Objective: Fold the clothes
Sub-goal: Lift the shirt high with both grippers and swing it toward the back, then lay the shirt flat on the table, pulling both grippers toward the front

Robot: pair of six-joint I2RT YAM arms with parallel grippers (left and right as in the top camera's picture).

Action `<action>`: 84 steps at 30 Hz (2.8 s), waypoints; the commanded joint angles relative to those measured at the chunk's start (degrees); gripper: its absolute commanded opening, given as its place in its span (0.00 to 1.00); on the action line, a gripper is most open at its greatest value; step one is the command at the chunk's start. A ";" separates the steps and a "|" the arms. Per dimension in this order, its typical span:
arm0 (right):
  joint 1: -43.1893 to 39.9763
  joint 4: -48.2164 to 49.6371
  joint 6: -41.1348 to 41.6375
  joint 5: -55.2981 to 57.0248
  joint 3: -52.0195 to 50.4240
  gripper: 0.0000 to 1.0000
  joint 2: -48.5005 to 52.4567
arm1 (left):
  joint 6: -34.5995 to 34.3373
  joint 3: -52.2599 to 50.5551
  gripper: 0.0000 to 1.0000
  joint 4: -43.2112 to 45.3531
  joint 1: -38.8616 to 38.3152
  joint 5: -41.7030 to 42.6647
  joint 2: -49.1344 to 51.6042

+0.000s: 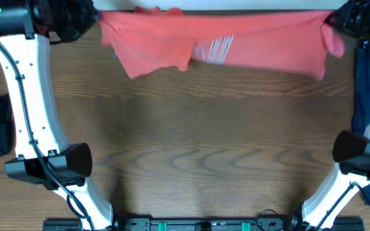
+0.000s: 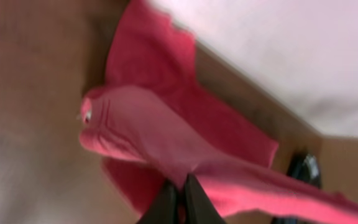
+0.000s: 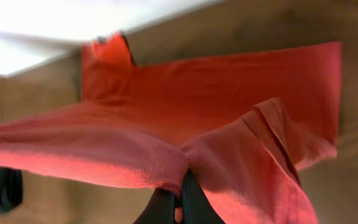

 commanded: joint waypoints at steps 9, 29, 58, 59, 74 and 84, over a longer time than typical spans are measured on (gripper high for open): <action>4.26 -7.08 -3.85 4.92 0.09 0.01 1.33 | 10.49 0.42 0.06 -11.13 -0.09 -0.42 -0.04; 2.40 0.13 -7.43 10.12 -26.38 0.01 -12.13 | 12.92 -6.58 0.06 -14.62 -9.73 -14.73 -7.21; 1.20 14.21 -6.71 7.69 -75.52 0.01 -29.68 | 6.51 -77.15 0.06 7.23 -11.19 -14.16 -41.66; 1.20 14.47 -6.71 7.69 -76.74 0.02 -29.70 | 6.54 -77.15 0.06 7.78 -11.19 -14.19 -41.66; 1.09 19.98 3.41 12.33 -94.51 0.02 -30.69 | 6.51 -77.15 0.06 9.64 -11.19 -14.19 -41.64; 1.03 26.01 10.36 13.14 -106.22 0.01 -40.61 | 6.51 -77.18 0.06 10.40 -11.21 -14.21 -41.62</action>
